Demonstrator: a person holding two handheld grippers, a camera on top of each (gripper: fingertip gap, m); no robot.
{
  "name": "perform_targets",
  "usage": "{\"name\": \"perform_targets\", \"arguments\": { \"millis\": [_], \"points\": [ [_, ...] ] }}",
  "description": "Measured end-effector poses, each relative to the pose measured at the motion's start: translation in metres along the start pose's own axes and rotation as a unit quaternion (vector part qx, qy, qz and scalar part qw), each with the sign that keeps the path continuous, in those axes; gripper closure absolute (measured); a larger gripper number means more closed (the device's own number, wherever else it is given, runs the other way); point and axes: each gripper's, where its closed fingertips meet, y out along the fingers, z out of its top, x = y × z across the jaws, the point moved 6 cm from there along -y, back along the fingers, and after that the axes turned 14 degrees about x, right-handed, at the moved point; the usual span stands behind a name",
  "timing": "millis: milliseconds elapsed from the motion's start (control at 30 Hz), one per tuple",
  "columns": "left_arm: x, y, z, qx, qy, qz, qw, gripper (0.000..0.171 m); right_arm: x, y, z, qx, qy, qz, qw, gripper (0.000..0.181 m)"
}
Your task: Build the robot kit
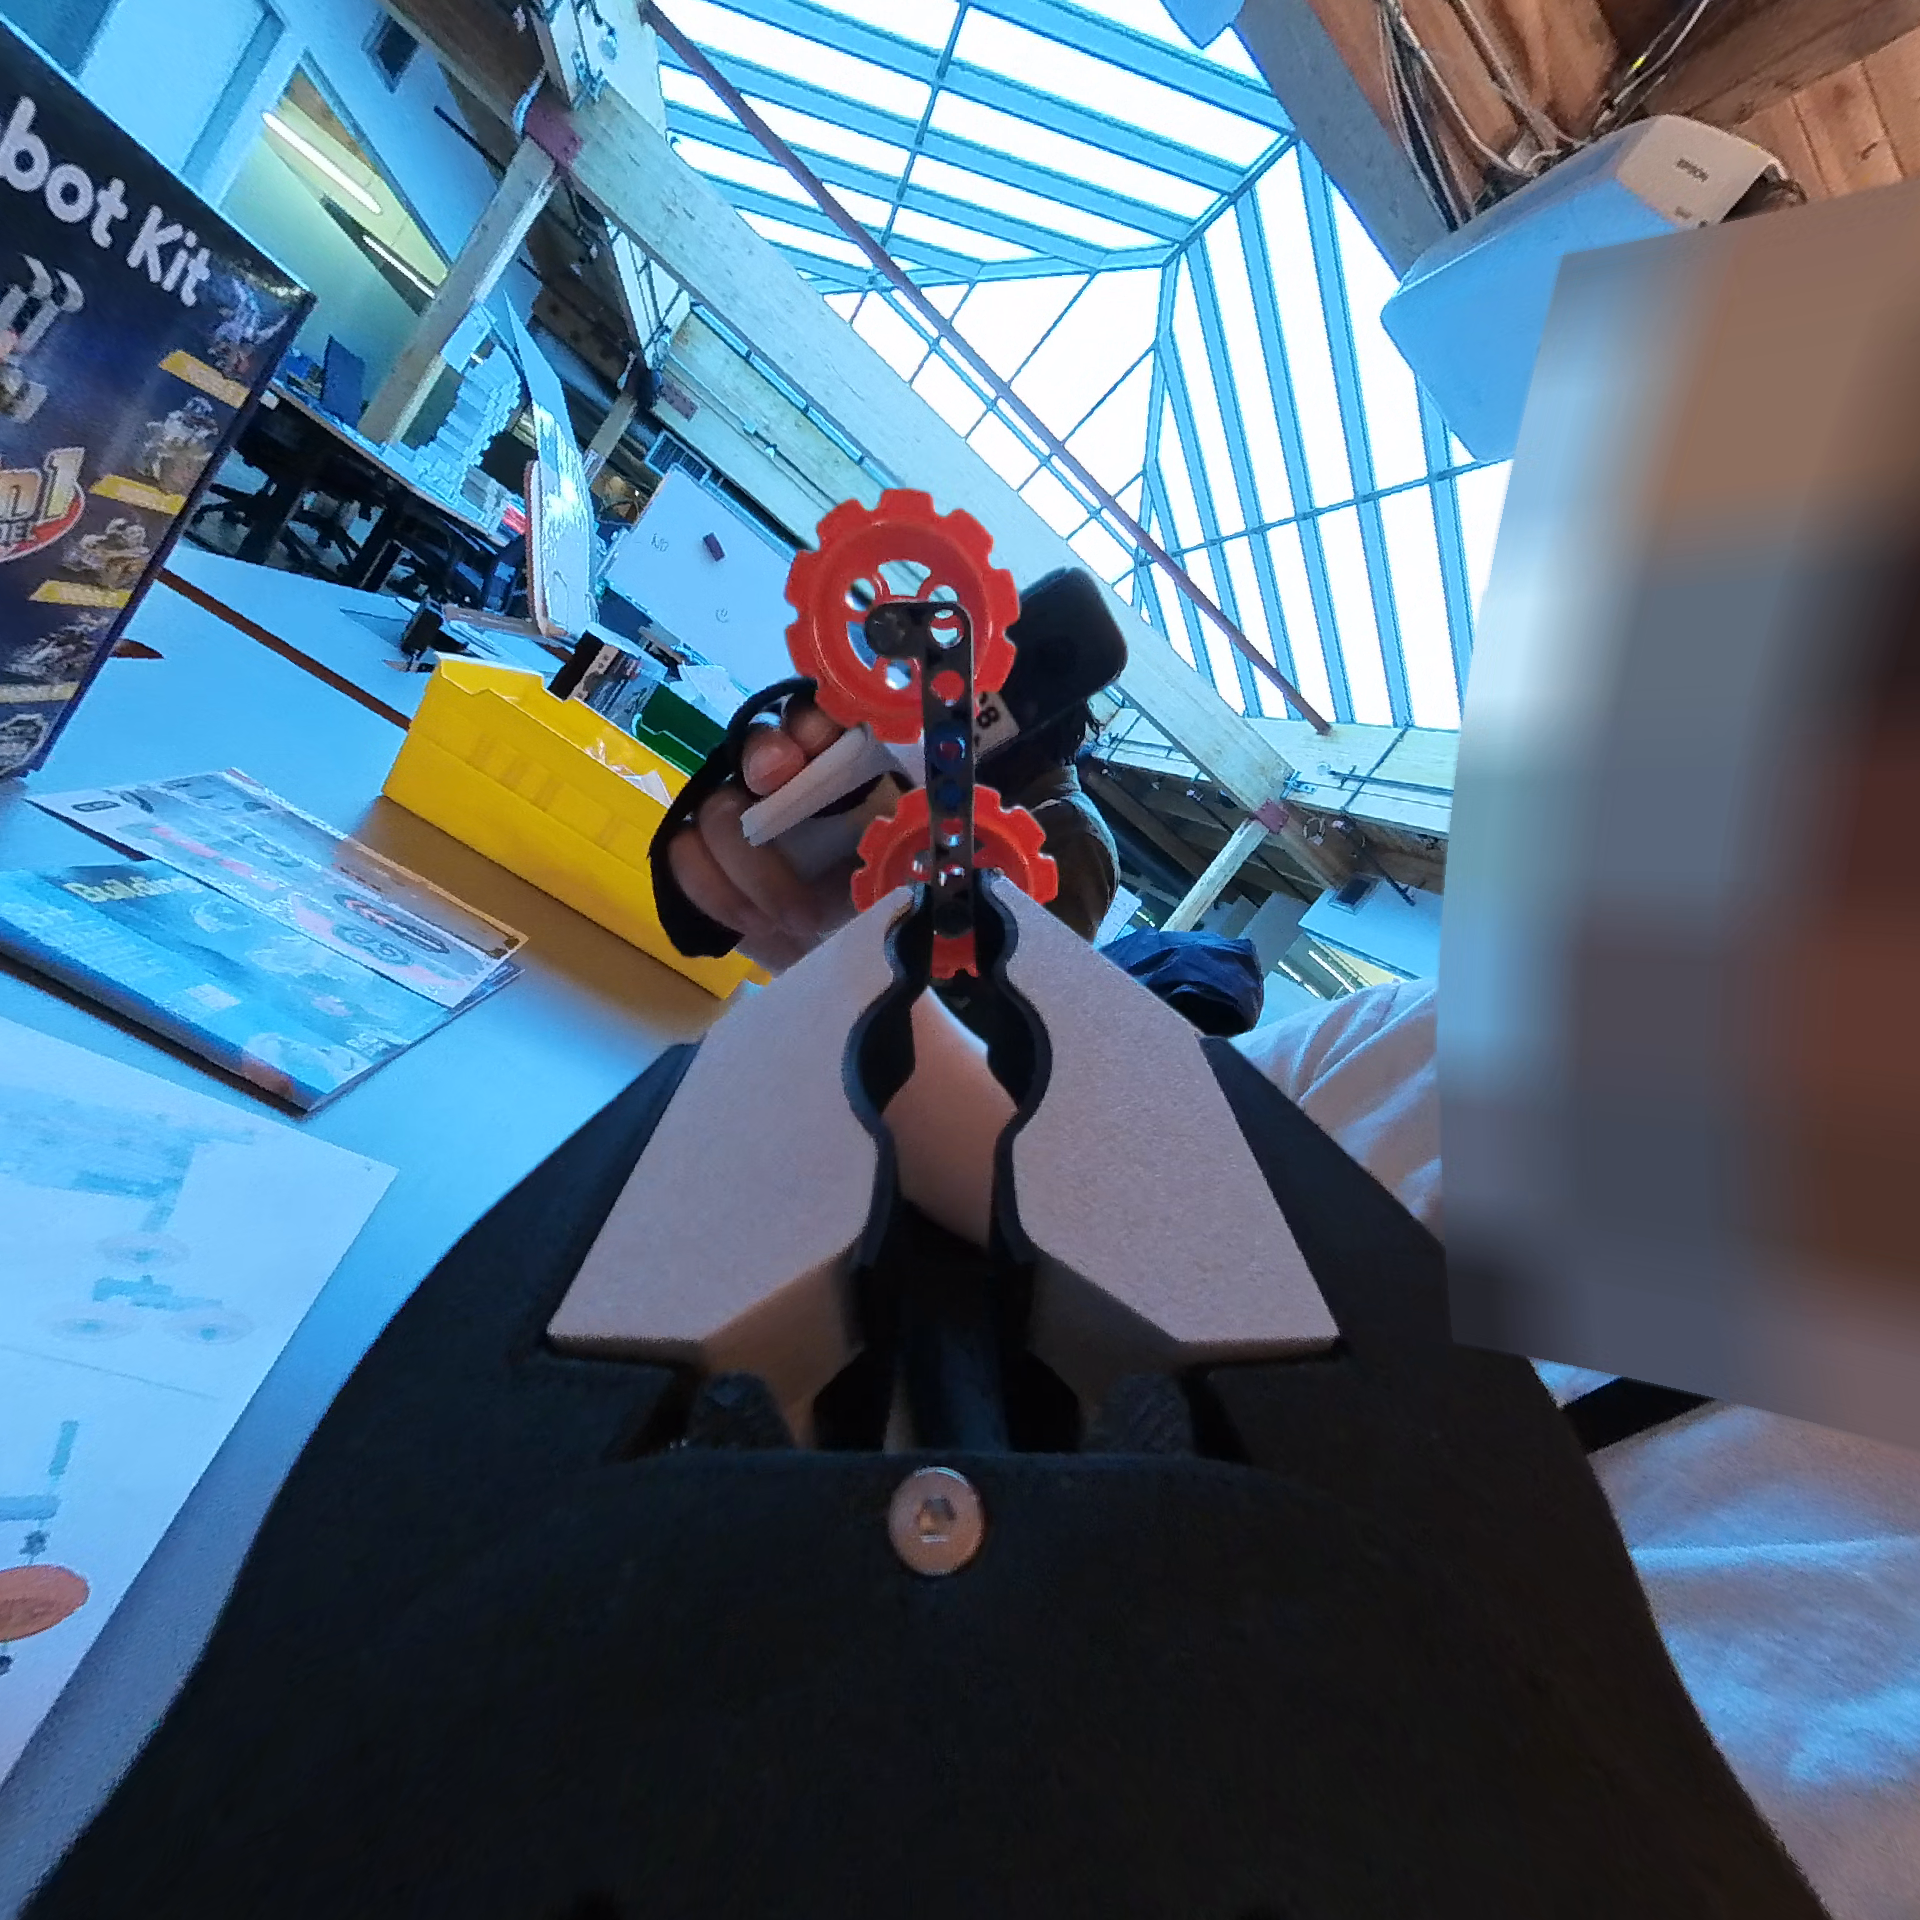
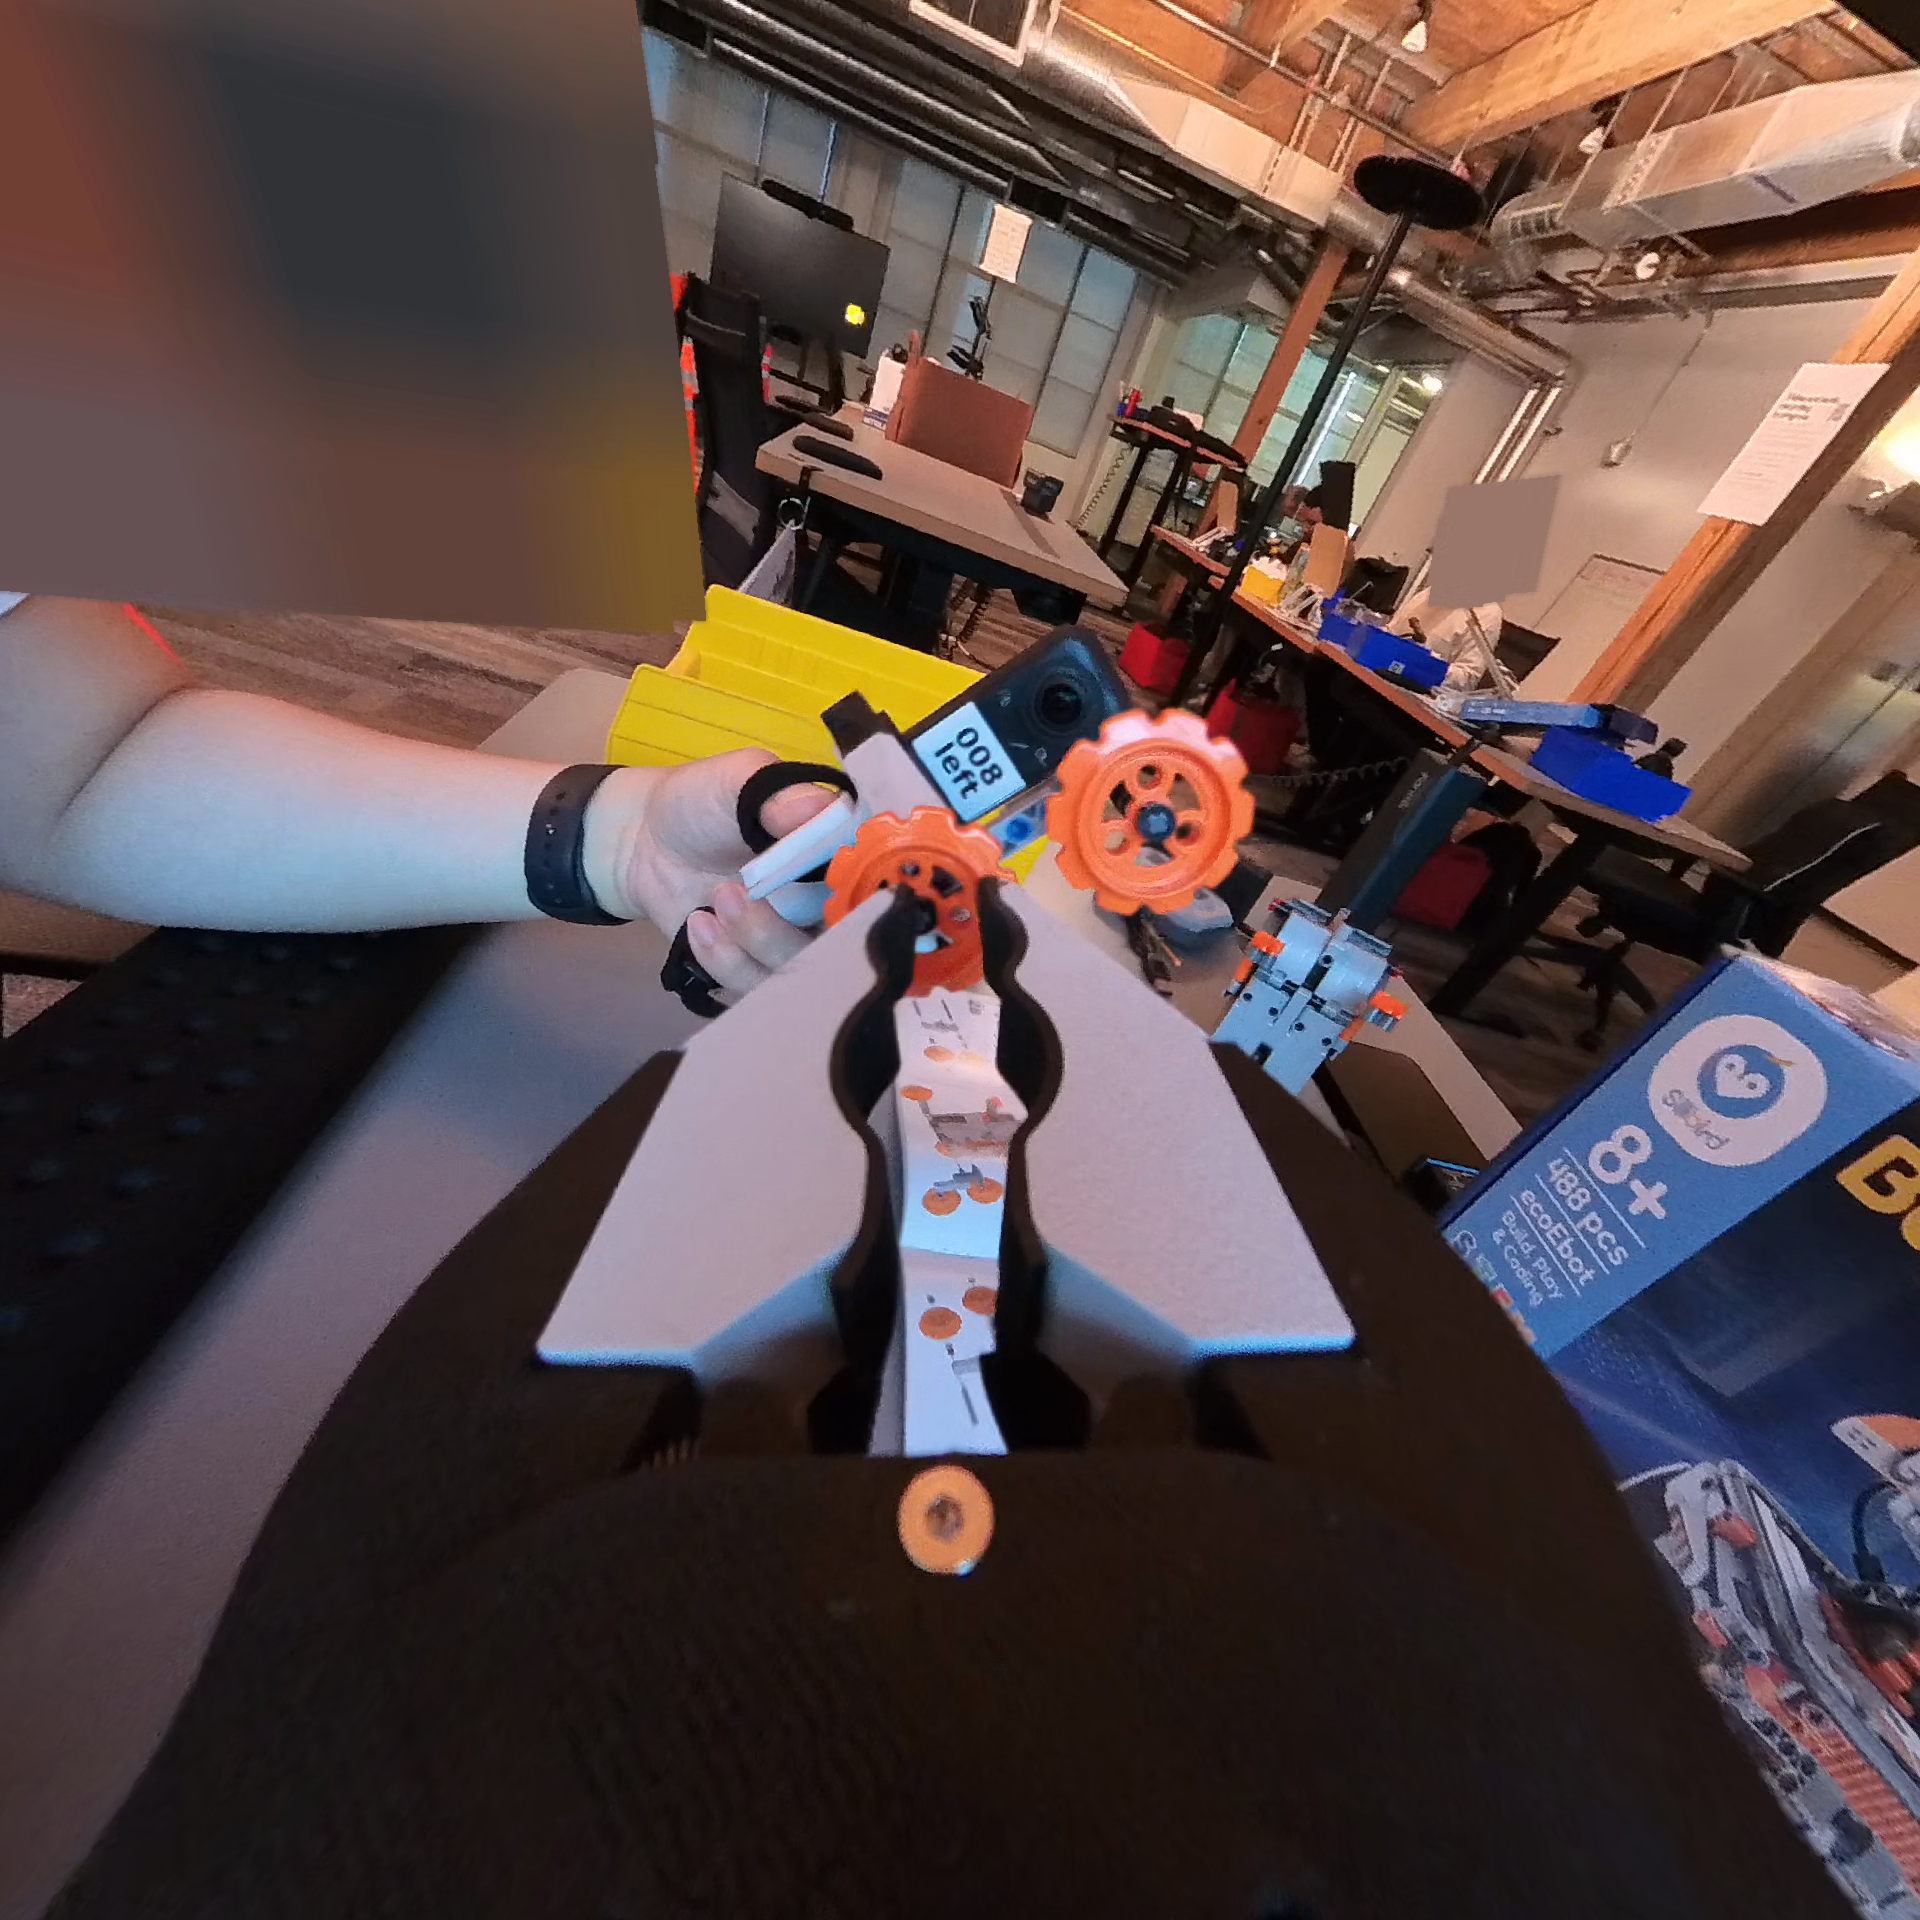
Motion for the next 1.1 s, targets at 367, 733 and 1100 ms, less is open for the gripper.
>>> {"name": "perform_targets", "arguments": {
  "millis": [367,733,1100],
  "points": [
    [-0.0025,-0.0007,-0.0006,-0.004,0.001,0.008,1.0,0.166,-0.0034,-0.0001,-0.0034,-0.04,-0.008,0.013,0.999,0.175],
    [-0.0014,-0.0011,0.0003,-0.002,-0.004,0.003,1.0,0.166,-0.0049,0.0014,-0.0022,-0.051,-0.022,0.013,0.998,0.176],
    [-0.0032,-0.0016,-0.0012,-0.01,-0.001,0.012,1.0,0.166,-0.005,0.0007,-0.0041,-0.069,-0.024,0.013,0.997,0.176]
  ]
}}
